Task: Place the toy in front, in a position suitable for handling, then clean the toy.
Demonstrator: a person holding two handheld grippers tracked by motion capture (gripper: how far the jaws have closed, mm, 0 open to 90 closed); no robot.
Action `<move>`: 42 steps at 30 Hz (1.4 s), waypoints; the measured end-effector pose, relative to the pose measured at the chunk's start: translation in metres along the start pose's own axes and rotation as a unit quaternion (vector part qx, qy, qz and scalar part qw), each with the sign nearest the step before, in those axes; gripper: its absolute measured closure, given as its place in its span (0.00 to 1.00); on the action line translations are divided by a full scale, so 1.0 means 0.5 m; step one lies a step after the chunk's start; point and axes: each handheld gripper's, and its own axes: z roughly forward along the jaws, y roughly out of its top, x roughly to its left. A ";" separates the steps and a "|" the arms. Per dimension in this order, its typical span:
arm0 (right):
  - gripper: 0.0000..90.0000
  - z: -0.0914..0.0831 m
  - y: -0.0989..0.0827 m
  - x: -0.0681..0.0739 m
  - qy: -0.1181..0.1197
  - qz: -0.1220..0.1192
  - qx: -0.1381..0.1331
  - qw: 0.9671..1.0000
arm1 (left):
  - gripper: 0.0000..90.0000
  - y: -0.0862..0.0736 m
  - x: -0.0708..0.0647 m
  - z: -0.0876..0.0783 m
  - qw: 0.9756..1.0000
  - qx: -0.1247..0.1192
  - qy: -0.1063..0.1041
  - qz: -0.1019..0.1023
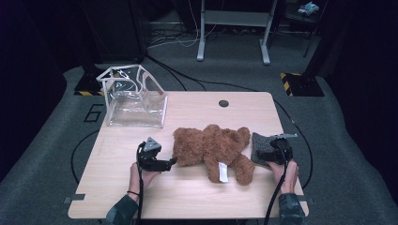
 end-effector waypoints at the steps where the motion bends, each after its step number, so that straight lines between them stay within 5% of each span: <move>1: 0.17 0.002 -0.001 -0.002 0.000 -0.001 0.001 1.000 | 0.16 -0.003 0.001 0.001 1.000 0.003 0.001 0.001; 5: 0.17 0.010 0.000 -0.002 -0.010 -0.007 0.008 1.000 | 0.16 -0.018 0.006 0.009 1.000 0.008 0.004 0.001; 10: 0.32 0.027 -0.005 0.001 -0.024 -0.003 0.032 0.999 | 0.16 -0.044 0.011 0.027 1.000 0.024 0.009 -0.001; 25: 0.80 0.023 -0.018 -0.014 -0.012 -0.003 0.008 1.000 | 0.14 -0.070 0.029 0.026 0.998 0.046 0.049 0.016; 28: 0.85 0.023 -0.021 -0.016 -0.011 0.003 0.002 1.000 | 0.13 -0.069 0.026 0.028 0.996 0.054 0.057 0.031; 34: 0.87 0.012 -0.020 -0.017 -0.007 0.010 -0.004 1.000 | 0.13 -0.070 0.025 0.029 0.996 0.052 0.061 0.030; 42: 0.87 -0.061 0.006 -0.020 0.013 0.011 -0.048 0.999 | 0.10 -0.067 0.023 0.032 0.996 0.058 0.054 0.035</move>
